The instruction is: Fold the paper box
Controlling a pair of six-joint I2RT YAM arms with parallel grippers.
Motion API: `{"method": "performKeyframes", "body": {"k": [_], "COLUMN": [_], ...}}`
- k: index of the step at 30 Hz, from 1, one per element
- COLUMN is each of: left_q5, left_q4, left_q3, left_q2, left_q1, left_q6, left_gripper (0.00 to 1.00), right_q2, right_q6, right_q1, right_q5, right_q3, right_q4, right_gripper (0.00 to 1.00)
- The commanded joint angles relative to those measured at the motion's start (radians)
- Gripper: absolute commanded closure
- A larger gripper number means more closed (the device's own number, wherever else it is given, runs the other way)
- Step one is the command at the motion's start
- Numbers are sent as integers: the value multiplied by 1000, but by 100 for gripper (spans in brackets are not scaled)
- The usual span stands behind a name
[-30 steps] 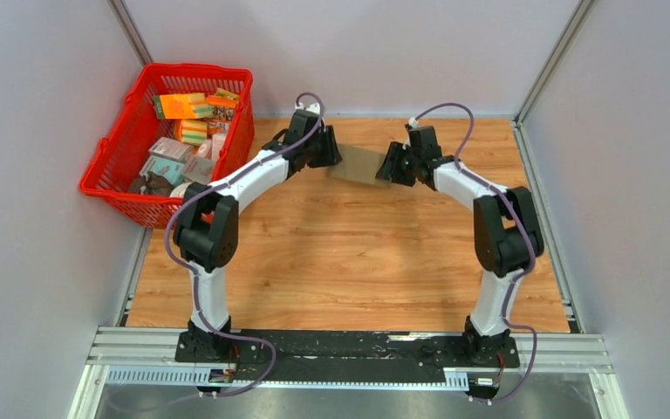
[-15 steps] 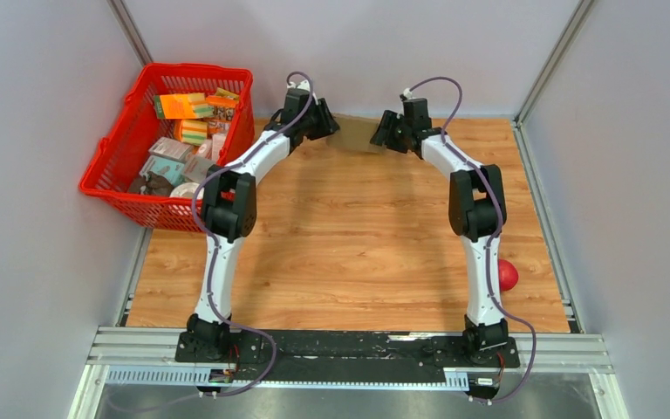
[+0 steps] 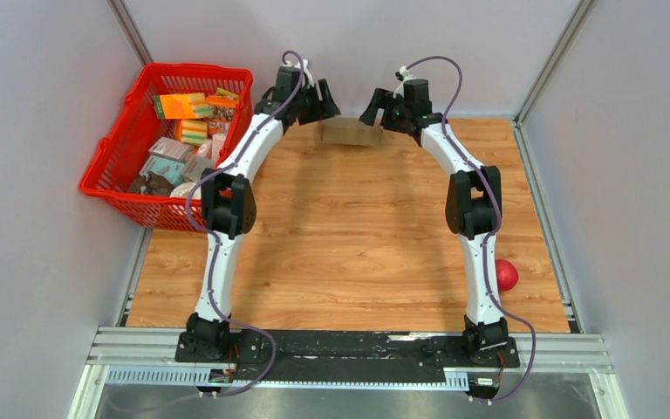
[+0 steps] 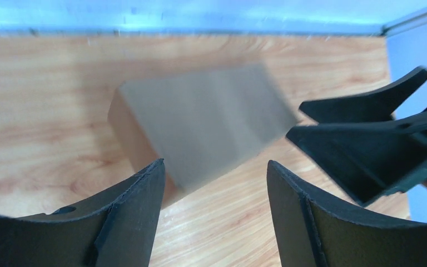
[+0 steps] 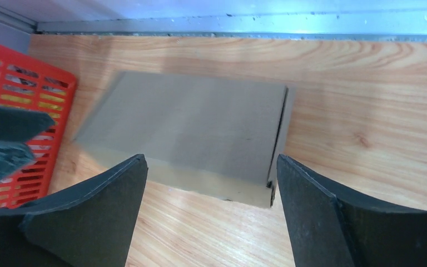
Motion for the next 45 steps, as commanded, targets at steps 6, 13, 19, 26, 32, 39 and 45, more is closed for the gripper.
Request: {"method": "performKeyframes", "body": {"k": [6, 13, 19, 26, 32, 39, 45], "left_q5": [-11, 81, 139, 164, 93, 59, 6], "left_q4": [-165, -67, 27, -5, -180, -210, -185], "left_q3": [-18, -396, -747, -946, -905, -874, -886], "left_q2": [-198, -510, -866, -1254, -1497, -1646, -1723], "left_q1": [36, 32, -6, -29, -29, -29, -29], "left_q6": [125, 63, 20, 6, 61, 44, 52], "left_gripper": [24, 28, 28, 28, 27, 27, 27], "right_q2": [-119, -381, -665, -1104, -1492, -1819, -1995], "right_q6": [-44, -35, -28, -82, -142, -136, -131], "right_q1": [6, 6, 12, 8, 8, 8, 8], "right_q5": [-8, 82, 200, 302, 446, 448, 452], "right_q3": [-11, -278, -555, -760, -774, -732, -847], "right_q4": [-93, -190, -317, -466, -546, -456, -291], "right_gripper": [7, 7, 0, 0, 0, 0, 0]}}
